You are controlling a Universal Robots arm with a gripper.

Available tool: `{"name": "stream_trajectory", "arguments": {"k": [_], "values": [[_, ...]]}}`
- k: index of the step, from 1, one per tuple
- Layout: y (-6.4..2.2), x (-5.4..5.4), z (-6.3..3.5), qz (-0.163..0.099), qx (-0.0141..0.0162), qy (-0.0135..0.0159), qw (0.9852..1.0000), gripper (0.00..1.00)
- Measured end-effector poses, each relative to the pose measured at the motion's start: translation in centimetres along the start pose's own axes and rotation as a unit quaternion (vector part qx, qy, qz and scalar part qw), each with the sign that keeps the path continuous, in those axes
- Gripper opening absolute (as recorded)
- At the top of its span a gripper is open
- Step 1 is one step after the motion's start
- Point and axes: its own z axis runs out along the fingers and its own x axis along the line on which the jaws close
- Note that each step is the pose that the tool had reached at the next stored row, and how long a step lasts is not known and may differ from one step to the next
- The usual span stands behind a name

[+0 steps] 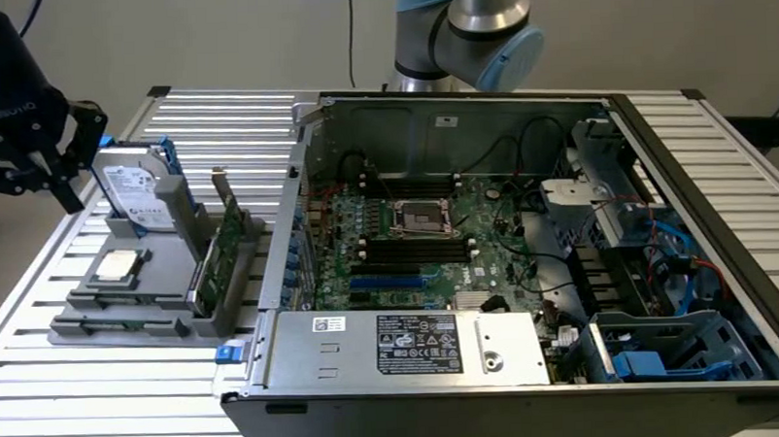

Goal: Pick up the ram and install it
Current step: 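Pick up the ram and move it above insertion slot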

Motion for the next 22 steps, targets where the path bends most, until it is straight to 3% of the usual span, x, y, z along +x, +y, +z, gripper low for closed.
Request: {"name": "stream_trajectory", "arguments": {"k": [6,11,17,22], "values": [[-0.01,0.00,0.27,-0.054,0.0005,0.0018,0.9985,0.11],[-0.02,0.00,0.49,-0.100,0.0009,0.0033,0.9950,0.11],[-0.02,-0.01,0.76,-0.153,0.0014,0.0051,0.9882,0.11],[-0.03,-0.01,0.99,-0.198,0.0018,0.0066,0.9801,0.11]]}}
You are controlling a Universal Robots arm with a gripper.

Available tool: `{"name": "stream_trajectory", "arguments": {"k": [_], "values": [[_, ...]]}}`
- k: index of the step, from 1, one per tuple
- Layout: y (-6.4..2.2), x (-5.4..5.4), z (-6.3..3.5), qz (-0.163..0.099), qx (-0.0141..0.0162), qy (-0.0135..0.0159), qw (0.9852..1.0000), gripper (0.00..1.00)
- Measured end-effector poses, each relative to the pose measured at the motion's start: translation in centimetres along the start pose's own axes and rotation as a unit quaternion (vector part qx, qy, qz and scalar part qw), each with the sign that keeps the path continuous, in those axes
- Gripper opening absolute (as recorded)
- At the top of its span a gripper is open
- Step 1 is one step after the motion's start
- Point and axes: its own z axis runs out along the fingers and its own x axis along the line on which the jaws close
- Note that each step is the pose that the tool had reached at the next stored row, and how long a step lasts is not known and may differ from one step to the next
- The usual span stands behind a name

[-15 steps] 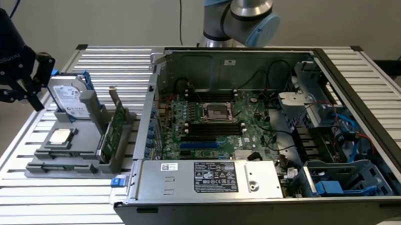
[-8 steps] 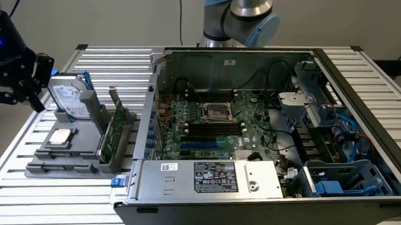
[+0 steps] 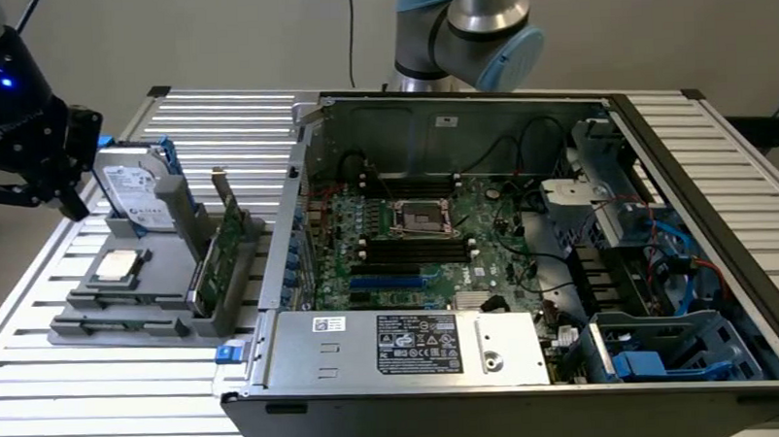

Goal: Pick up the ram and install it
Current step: 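Pick up the ram and move it above insertion slot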

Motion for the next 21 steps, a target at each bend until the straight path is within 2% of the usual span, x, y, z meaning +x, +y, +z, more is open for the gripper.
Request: {"name": "stream_trajectory", "arguments": {"k": [4,7,12,17,20,21], "values": [[-0.01,0.00,0.18,-0.036,0.0003,0.0012,0.9993,0.11],[-0.01,0.00,0.32,-0.063,0.0006,0.0021,0.9980,0.11],[-0.02,0.00,0.55,-0.109,0.0010,0.0036,0.9940,0.11],[-0.02,0.00,0.71,-0.152,0.0013,0.0051,0.9884,0.11],[-0.06,0.08,0.73,-0.155,0.0015,0.0052,0.9879,0.12],[-0.10,0.17,0.72,-0.155,0.0015,0.0053,0.9879,0.17]]}}
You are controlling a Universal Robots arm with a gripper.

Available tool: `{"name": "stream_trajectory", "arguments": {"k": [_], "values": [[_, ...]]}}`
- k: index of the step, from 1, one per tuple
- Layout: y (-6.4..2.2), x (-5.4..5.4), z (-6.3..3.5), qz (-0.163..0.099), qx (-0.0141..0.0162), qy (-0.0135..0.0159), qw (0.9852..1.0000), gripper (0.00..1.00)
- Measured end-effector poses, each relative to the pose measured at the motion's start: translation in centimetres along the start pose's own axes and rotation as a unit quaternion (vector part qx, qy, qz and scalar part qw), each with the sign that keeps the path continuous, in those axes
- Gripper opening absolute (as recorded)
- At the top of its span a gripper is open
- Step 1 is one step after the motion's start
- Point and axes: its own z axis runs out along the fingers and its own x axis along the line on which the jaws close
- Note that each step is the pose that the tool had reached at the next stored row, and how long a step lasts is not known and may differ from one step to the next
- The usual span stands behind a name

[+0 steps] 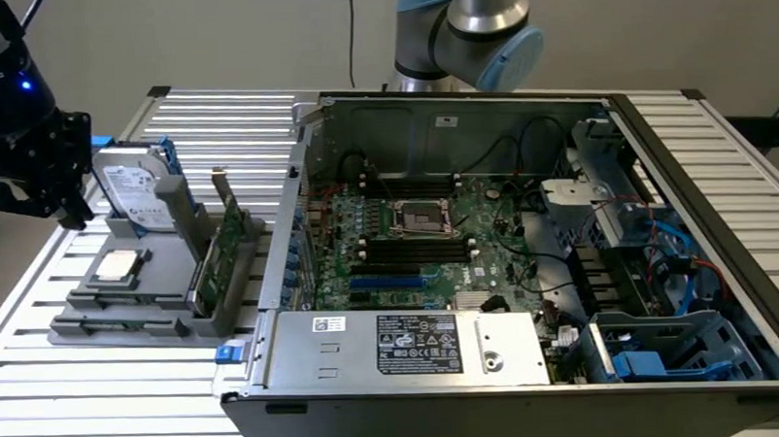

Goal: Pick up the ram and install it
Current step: 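Pick up the ram and move it above insertion slot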

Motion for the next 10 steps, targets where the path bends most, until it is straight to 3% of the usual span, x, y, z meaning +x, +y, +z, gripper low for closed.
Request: {"name": "stream_trajectory", "arguments": {"k": [3,10], "values": [[-0.07,0.4,0.20,0.000,0.0000,-0.0001,1.0000,0.30],[-0.31,1.8,1.49,-0.009,-0.0002,-0.0016,1.0000,0.30]]}}
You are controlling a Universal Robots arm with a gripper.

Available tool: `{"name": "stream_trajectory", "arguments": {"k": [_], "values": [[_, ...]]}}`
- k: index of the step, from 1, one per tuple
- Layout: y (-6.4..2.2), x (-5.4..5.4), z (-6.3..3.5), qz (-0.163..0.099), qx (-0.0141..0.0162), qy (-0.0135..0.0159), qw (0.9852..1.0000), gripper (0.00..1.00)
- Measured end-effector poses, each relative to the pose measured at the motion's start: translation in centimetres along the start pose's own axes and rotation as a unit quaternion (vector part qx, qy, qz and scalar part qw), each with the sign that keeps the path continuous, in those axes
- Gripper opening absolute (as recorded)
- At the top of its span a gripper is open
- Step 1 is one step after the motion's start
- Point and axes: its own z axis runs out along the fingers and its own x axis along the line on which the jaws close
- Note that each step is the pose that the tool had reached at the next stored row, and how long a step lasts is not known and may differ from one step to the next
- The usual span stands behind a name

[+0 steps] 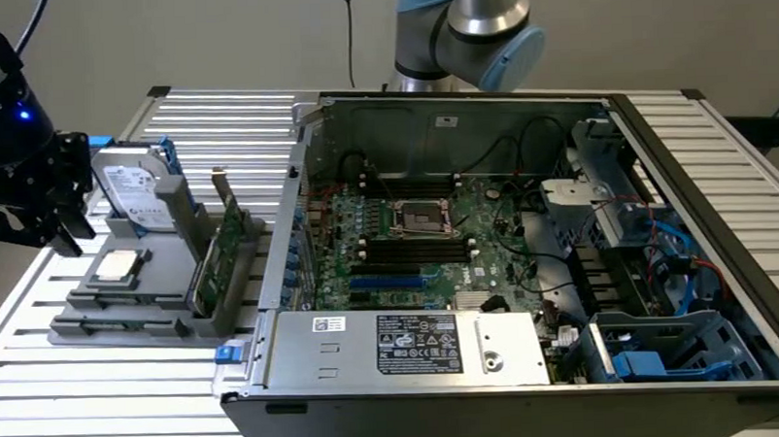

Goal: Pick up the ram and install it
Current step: 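Pick up the ram and move it above insertion slot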

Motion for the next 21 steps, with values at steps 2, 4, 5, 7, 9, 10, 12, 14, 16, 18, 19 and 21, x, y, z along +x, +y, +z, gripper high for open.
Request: {"name": "stream_trajectory", "arguments": {"k": [2,4,5,7,9,10,12,14,16,18,19,21], "values": [[-0.05,0.3,0.37,-0.005,0.0000,-0.0003,1.0000,0.30],[-0.08,0.4,0.73,-0.011,-0.0001,-0.0004,0.9999,0.30],[-0.09,0.5,0.91,-0.014,-0.0001,-0.0005,0.9999,0.30],[-0.12,0.6,1.27,-0.021,-0.0001,-0.0003,0.9998,0.30],[-0.14,0.7,1.63,-0.029,0.0000,-0.0002,0.9996,0.30],[-0.15,0.8,1.81,-0.033,-0.0001,0.0000,0.9995,0.30],[-0.18,0.8,2.18,-0.041,-0.0001,0.0003,0.9991,0.30],[-0.20,1.0,2.54,-0.047,-0.0001,0.0005,0.9989,0.30],[-0.23,1.1,2.92,-0.052,0.0000,0.0006,0.9987,0.30],[-0.26,1.2,3.27,-0.054,-0.0001,0.0007,0.9985,0.30],[-0.27,1.3,3.46,-0.054,-0.0001,0.0008,0.9985,0.30],[-0.29,1.3,3.81,-0.054,-0.0001,0.0008,0.9985,0.30]]}}
